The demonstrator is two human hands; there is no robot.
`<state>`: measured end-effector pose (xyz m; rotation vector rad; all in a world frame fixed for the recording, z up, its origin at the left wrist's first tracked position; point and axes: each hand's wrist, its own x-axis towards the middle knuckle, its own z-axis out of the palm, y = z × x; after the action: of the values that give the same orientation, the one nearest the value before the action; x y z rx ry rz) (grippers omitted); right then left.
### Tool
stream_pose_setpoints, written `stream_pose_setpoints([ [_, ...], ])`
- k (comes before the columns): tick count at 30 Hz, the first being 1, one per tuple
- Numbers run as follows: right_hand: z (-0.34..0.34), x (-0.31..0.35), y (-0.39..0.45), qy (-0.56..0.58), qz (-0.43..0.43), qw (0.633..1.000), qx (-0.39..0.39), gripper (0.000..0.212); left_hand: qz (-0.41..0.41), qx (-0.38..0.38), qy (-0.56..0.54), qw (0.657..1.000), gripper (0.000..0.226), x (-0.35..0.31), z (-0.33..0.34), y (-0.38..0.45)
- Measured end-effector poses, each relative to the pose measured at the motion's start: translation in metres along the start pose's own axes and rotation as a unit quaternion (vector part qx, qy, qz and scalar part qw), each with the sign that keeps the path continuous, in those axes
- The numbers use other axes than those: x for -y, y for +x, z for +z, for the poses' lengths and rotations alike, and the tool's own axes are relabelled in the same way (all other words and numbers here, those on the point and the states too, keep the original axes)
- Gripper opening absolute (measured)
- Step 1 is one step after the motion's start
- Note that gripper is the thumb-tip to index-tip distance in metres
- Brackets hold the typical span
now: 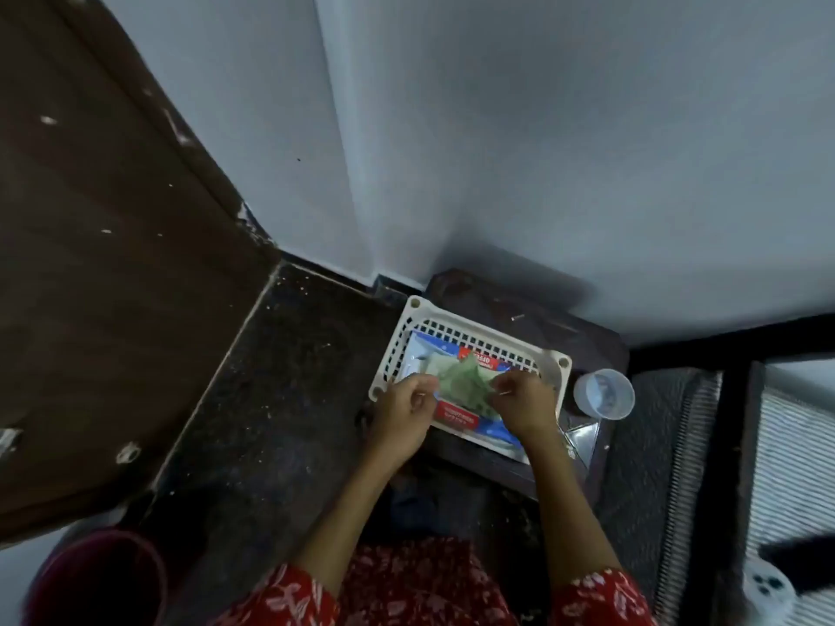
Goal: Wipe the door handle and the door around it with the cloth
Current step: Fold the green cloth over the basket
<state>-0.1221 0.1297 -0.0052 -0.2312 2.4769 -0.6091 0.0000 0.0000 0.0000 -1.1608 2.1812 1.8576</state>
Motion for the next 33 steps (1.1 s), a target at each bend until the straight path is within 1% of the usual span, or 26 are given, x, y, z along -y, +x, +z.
stream_pose_setpoints([
  [1, 0.002, -0.005, 0.001, -0.015, 0.023, 0.999, 0.028, 0.022, 0.007, 0.008, 0.018, 1.0, 0.021, 0.001, 0.006, 0.005],
  [2, 0.004, -0.007, 0.002, -0.029, 0.035, 0.998, 0.04, 0.026, 0.011, 0.016, 0.036, 0.999, 0.023, 0.0, 0.011, 0.009],
  [4, 0.01, -0.013, 0.0, -0.044, 0.039, 0.997, 0.057, 0.031, 0.013, 0.048, 0.065, 0.997, 0.029, -0.004, 0.021, 0.014],
  [6, 0.013, -0.017, 0.0, -0.025, 0.033, 0.999, 0.033, 0.026, 0.015, 0.072, 0.091, 0.993, 0.033, -0.004, 0.032, 0.02],
  [8, 0.014, -0.019, 0.0, -0.022, 0.012, 1.0, 0.004, 0.015, 0.016, 0.082, 0.117, 0.99, 0.034, -0.003, 0.036, 0.026],
  [9, 0.014, -0.02, 0.0, -0.025, 0.002, 1.0, -0.002, 0.013, 0.013, 0.083, 0.125, 0.989, 0.034, -0.001, 0.038, 0.028],
  [11, 0.013, -0.02, -0.002, -0.015, -0.02, 1.0, -0.015, 0.011, 0.013, 0.07, 0.143, 0.987, 0.034, 0.001, 0.041, 0.031],
  [13, 0.012, -0.017, -0.007, 0.026, -0.037, 0.998, -0.042, 0.006, 0.018, 0.043, 0.151, 0.987, 0.033, 0.001, 0.041, 0.031],
  [16, 0.014, -0.015, -0.013, 0.14, -0.024, 0.986, -0.09, 0.019, 0.025, 0.023, 0.152, 0.988, 0.033, 0.003, 0.04, 0.03],
  [18, 0.016, -0.014, -0.013, 0.254, 0.01, 0.962, -0.1, 0.021, 0.022, -0.013, 0.132, 0.991, 0.028, 0.001, 0.038, 0.029],
  [19, 0.015, -0.013, -0.012, 0.306, 0.028, 0.946, -0.105, 0.021, 0.015, -0.049, 0.11, 0.993, 0.023, 0.0, 0.038, 0.029],
  [20, 0.014, -0.011, -0.011, 0.347, 0.045, 0.93, -0.112, 0.02, -0.001, -0.083, 0.081, 0.993, 0.017, -0.004, 0.037, 0.028],
  [21, 0.013, -0.01, -0.009, 0.378, 0.055, 0.917, -0.118, 0.017, -0.028, -0.101, 0.042, 0.994, 0.013, -0.008, 0.036, 0.028],
  [22, 0.011, -0.008, -0.009, 0.402, 0.06, 0.906, -0.119, 0.015, -0.062, -0.096, -0.001, 0.993, 0.011, -0.013, 0.036, 0.028],
  [23, 0.008, -0.007, -0.008, 0.42, 0.062, 0.898, -0.115, 0.018, -0.098, -0.074, -0.042, 0.992, 0.009, -0.016, 0.037, 0.029],
  [25, 0.002, -0.001, -0.009, 0.452, 0.063, 0.885, -0.094, 0.027, -0.153, -0.005, -0.103, 0.983, 0.006, -0.024, 0.036, 0.028],
  [27, -0.005, 0.006, -0.009, 0.478, 0.063, 0.873, -0.076, 0.031, -0.171, 0.04, -0.133, 0.975, 0.011, -0.031, 0.033, 0.028],
  [29, -0.013, 0.014, -0.01, 0.502, 0.08, 0.86, -0.048, 0.034, -0.185, 0.067, -0.204, 0.959, 0.009, -0.037, 0.031, 0.026],
  [30, -0.018, 0.018, -0.011, 0.52, 0.086, 0.85, -0.02, 0.034, -0.186, 0.086, -0.244, 0.948, 0.009, -0.04, 0.029, 0.024],
  [31, -0.022, 0.024, -0.012, 0.538, 0.088, 0.838, 0.015, 0.034, -0.175, 0.102, -0.266, 0.942, 0.024, -0.042, 0.025, 0.023],
  [32, -0.027, 0.029, -0.015, 0.55, 0.085, 0.83, 0.049, 0.034, -0.149, 0.112, -0.265, 0.946, 0.043, -0.043, 0.021, 0.021],
  [33, -0.031, 0.034, -0.017, 0.557, 0.079, 0.822, 0.084, 0.033, -0.112, 0.114, -0.236, 0.958, 0.06, -0.043, 0.015, 0.019],
])
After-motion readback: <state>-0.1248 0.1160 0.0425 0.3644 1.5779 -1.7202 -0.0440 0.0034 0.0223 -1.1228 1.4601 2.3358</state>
